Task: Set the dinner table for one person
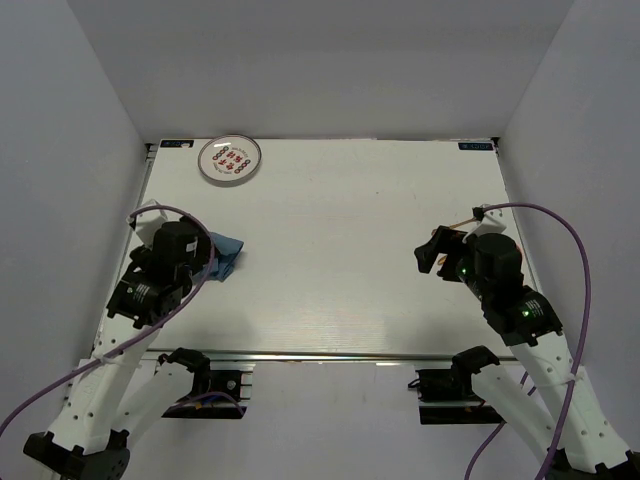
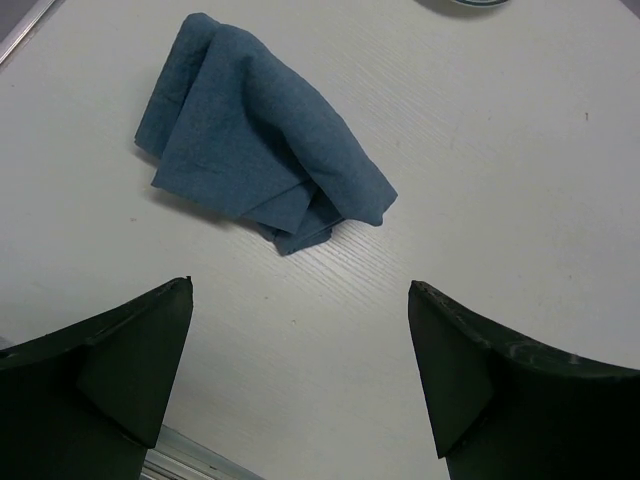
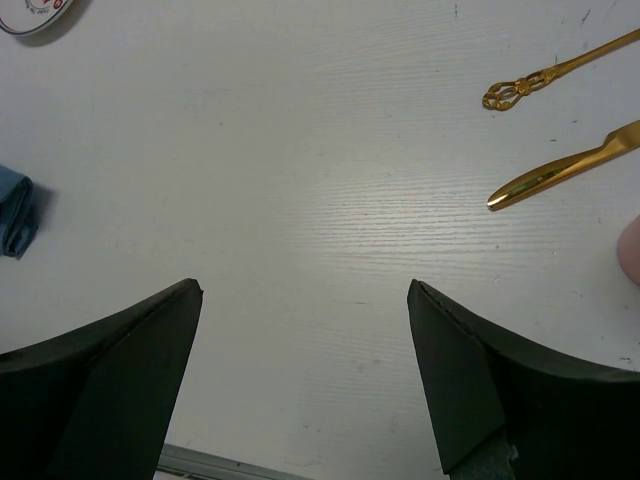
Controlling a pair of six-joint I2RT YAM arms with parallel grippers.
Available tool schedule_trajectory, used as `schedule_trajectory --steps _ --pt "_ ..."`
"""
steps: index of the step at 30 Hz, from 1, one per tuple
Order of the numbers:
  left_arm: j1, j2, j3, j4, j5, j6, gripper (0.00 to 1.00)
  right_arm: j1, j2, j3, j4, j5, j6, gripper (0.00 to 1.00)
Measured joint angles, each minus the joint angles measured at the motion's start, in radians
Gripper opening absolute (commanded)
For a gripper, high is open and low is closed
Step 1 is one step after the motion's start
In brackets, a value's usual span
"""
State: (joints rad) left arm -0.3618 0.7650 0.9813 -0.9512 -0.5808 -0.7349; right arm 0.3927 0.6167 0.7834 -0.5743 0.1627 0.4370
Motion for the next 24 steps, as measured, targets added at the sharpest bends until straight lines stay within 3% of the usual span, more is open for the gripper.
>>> schedule_trajectory --steps 5,13,19,24 --pt "0.000 -0.001 0.000 -0.044 -0.048 -0.065 0.98 0.000 -0.023 0.000 -0.001 -0.002 0.000 0.89" --pt "0.000 0.063 -0.036 -0.188 -0.117 -0.427 0.98 0.000 -0.043 0.000 0.004 -0.063 -0.002 0.89" --pt "0.025 0.235 -0.031 -0.209 -0.113 -0.643 0.98 0.000 0.005 -0.016 0.032 -0.174 -0.012 0.89" --pt "0.115 0.363 -0.026 -0.149 -0.059 -0.703 0.98 0.000 0.033 -0.058 0.049 -0.266 -0.013 0.89"
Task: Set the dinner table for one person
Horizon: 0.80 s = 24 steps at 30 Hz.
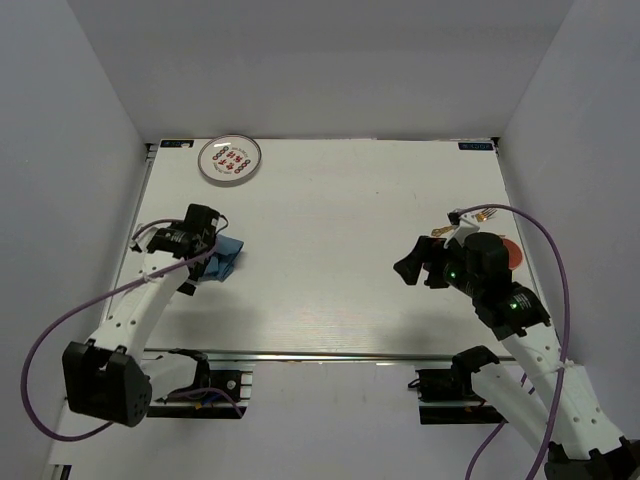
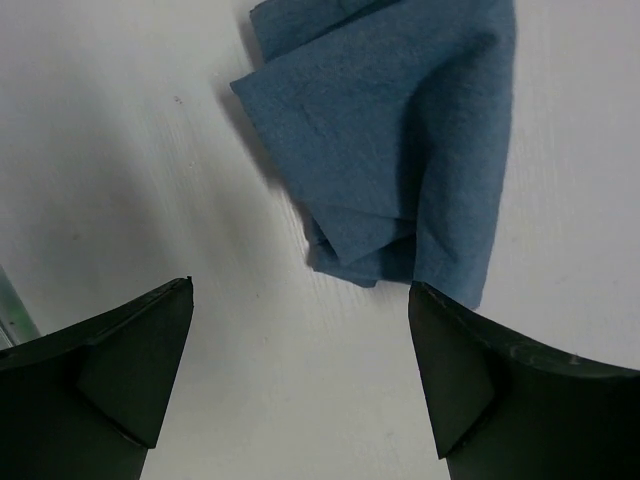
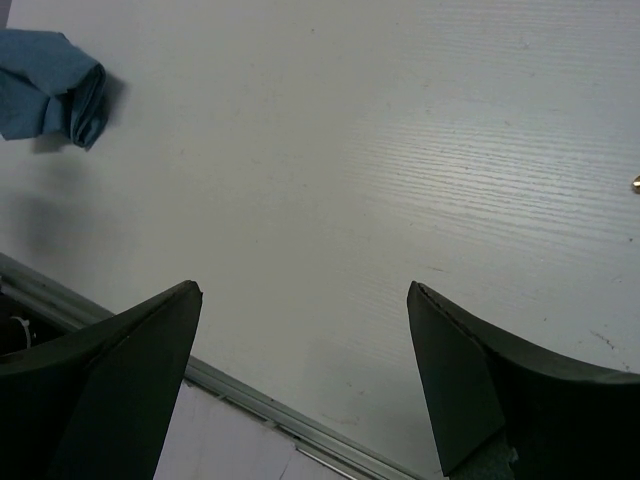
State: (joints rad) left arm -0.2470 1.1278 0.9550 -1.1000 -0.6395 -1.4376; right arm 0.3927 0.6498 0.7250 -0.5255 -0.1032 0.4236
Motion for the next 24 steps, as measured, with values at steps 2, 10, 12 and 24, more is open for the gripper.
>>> schedule_trajectory --steps 2,10,12,24 --pt "0.042 0.048 0.003 0.019 0.026 -0.010 0.98 0.000 0.003 -0.008 -0.001 -0.024 -0.006 0.89" --pt "0.159 0.074 0.005 0.042 0.036 -0.024 0.97 0.000 -0.056 -0.045 0.017 -0.074 -0.014 0.89" --pt "0.172 0.061 -0.014 0.081 0.027 -0.011 0.97 0.000 -0.061 -0.054 0.029 -0.093 -0.014 0.89" --pt "0.180 0.051 -0.190 0.390 0.029 0.087 0.78 0.000 -0.001 -0.087 0.105 -0.182 -0.014 0.89"
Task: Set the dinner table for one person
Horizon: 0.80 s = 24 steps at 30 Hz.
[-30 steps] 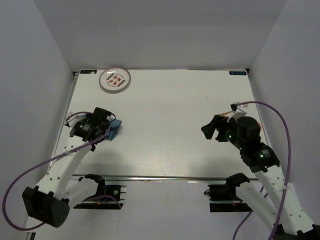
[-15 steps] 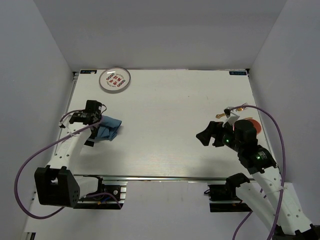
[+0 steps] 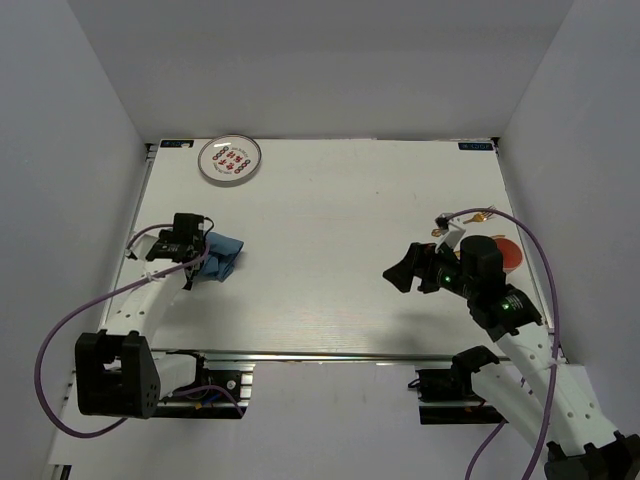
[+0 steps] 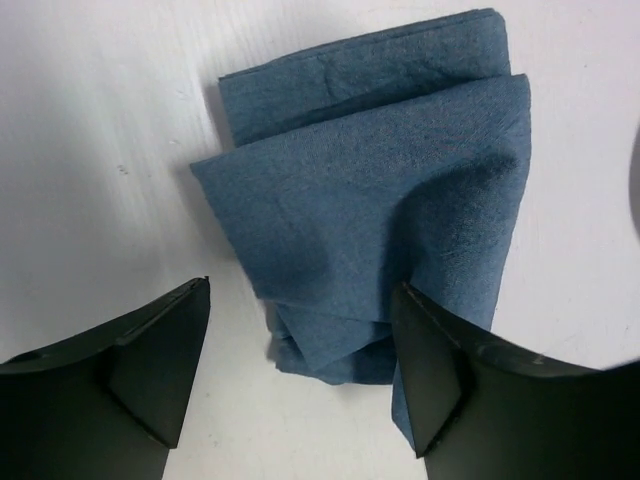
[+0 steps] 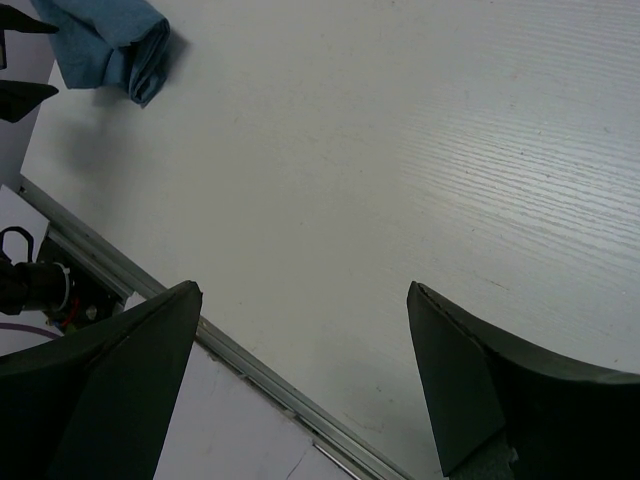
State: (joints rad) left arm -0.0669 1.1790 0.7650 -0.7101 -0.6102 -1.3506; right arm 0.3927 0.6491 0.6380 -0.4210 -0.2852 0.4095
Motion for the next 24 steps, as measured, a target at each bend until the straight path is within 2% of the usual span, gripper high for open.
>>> schedule_trajectory --steps 3,5,11,13,17,18,19,20,22,24 --pt "0.000 0.000 -0.044 0.075 0.011 0.016 0.71 0.000 0.019 0.000 0.014 -0.006 -0.002 0.89" --pt "0.000 0.003 -0.071 0.112 0.021 0.022 0.70 0.000 0.030 0.000 0.023 -0.008 -0.002 0.89" --pt "0.000 0.040 -0.136 0.209 0.045 0.030 0.81 -0.004 0.065 0.000 0.040 -0.024 -0.002 0.89" --pt "0.000 0.060 -0.138 0.231 0.053 0.032 0.80 -0.003 0.078 0.000 0.048 -0.035 -0.002 0.89" --pt "0.000 0.106 -0.138 0.280 0.061 0.034 0.63 -0.003 0.104 0.000 0.061 -0.058 -0.002 0.89" --pt "0.002 0.121 -0.138 0.290 0.061 0.038 0.57 -0.003 0.108 0.000 0.063 -0.060 -0.002 0.89" --pt "0.004 0.134 -0.138 0.297 0.061 0.038 0.39 -0.003 0.110 0.000 0.065 -0.061 -0.002 0.89" --pt "0.005 0.145 -0.138 0.301 0.061 0.038 0.30 -0.003 0.111 0.000 0.066 -0.063 -0.002 0.89" --pt "0.006 0.157 -0.133 0.297 0.058 0.045 0.17 -0.003 0.112 0.000 0.066 -0.066 -0.002 0.89" --pt "0.007 0.153 -0.127 0.294 0.056 0.051 0.11 -0.003 0.112 0.000 0.066 -0.067 0.000 0.89"
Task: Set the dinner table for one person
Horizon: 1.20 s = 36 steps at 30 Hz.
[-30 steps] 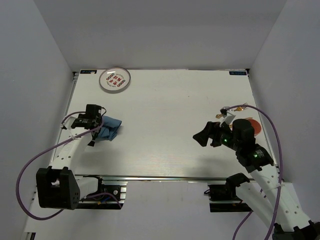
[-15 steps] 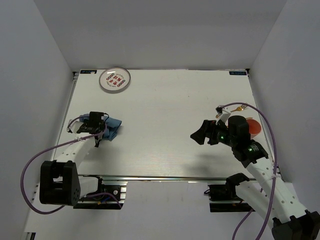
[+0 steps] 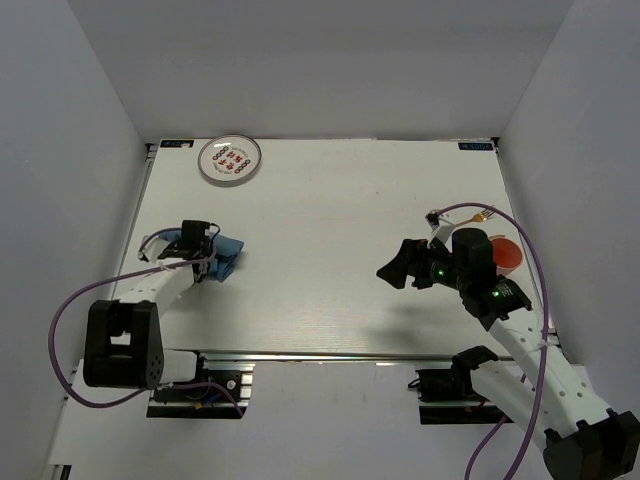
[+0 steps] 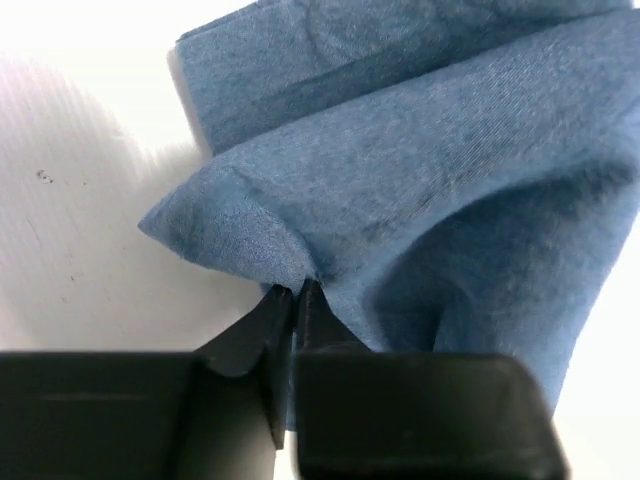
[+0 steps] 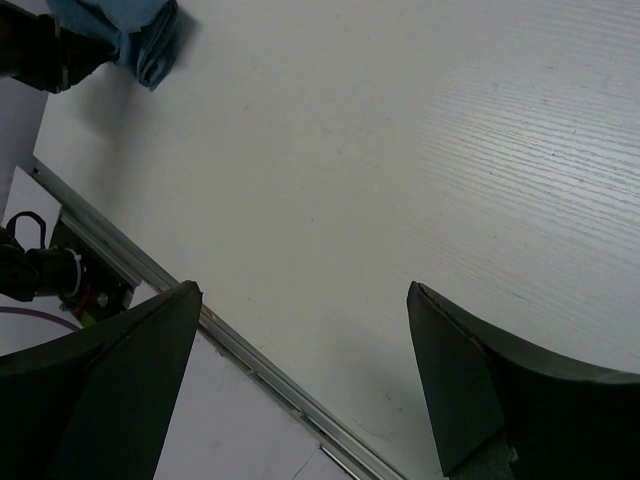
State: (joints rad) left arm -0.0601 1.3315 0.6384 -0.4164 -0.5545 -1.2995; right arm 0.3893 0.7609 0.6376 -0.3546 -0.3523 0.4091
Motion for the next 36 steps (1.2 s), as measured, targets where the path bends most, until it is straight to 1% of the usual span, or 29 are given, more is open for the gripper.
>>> schedule_trajectory --steps 1,2,7,10,12,14,16,19,21,23,25,26,27,28,29,30,31,32,34,35,36 --pt "0.000 -0.006 0.003 -0.002 -0.002 0.002 0.07 0.000 0.000 0.000 0.001 -0.001 0.001 0.89" --pt "0.000 -0.017 0.006 -0.006 -0.005 0.007 0.00 0.000 0.000 0.000 0.003 -0.002 0.002 0.89" --pt "-0.001 -0.093 0.078 -0.049 -0.013 0.066 0.00 0.000 0.000 0.000 0.015 -0.011 0.007 0.89" --pt "-0.001 -0.131 0.165 -0.030 0.027 0.181 0.00 0.000 0.000 0.000 0.017 -0.013 0.014 0.89" --pt "-0.007 -0.113 0.279 -0.021 0.094 0.268 0.00 0.000 0.000 0.000 0.022 -0.013 0.025 0.89" --pt "-0.011 -0.055 0.435 -0.024 0.193 0.345 0.00 0.000 -0.002 0.000 0.026 -0.002 0.035 0.89" --pt "-0.019 0.039 0.610 -0.013 0.306 0.406 0.00 0.000 -0.005 0.000 0.036 0.025 0.054 0.89" --pt "-0.045 0.206 0.873 -0.016 0.502 0.469 0.00 -0.001 0.008 0.019 0.019 0.117 0.082 0.89" --pt "-0.086 0.302 1.003 -0.018 0.600 0.493 0.00 -0.002 0.042 0.053 0.011 0.174 0.101 0.89" --pt "-0.150 0.366 1.069 -0.014 0.666 0.515 0.00 -0.003 0.063 0.069 0.016 0.208 0.117 0.89" --pt "-0.225 0.389 1.069 -0.010 0.701 0.534 0.00 -0.003 0.064 0.069 0.018 0.232 0.135 0.89" --pt "-0.272 0.393 1.055 -0.003 0.710 0.545 0.03 -0.003 0.063 0.069 0.019 0.242 0.142 0.89" --pt "-0.322 0.392 1.028 0.010 0.719 0.556 0.10 -0.003 0.060 0.069 0.021 0.252 0.147 0.89" --pt "-0.365 0.383 0.985 0.033 0.723 0.565 0.26 -0.003 0.056 0.069 0.020 0.263 0.151 0.89" --pt "-0.413 0.369 0.929 0.059 0.730 0.576 0.32 -0.003 0.051 0.069 0.019 0.273 0.154 0.89" --pt "-0.460 0.354 0.863 0.090 0.741 0.580 0.35 -0.003 0.046 0.069 0.019 0.284 0.158 0.89" --pt "-0.507 0.337 0.788 0.129 0.750 0.582 0.45 -0.003 0.042 0.069 0.018 0.298 0.161 0.89" --pt "-0.555 0.322 0.716 0.156 0.754 0.581 0.47 -0.003 0.037 0.069 0.016 0.313 0.162 0.89" --pt "-0.640 0.299 0.581 0.208 0.756 0.579 0.60 -0.004 0.030 0.068 0.014 0.343 0.165 0.89" --pt "-0.681 0.288 0.520 0.223 0.750 0.577 0.72 -0.005 0.029 0.066 0.014 0.360 0.168 0.89" --pt "-0.715 0.275 0.467 0.231 0.742 0.569 0.86 -0.007 0.028 0.064 0.014 0.377 0.172 0.89"
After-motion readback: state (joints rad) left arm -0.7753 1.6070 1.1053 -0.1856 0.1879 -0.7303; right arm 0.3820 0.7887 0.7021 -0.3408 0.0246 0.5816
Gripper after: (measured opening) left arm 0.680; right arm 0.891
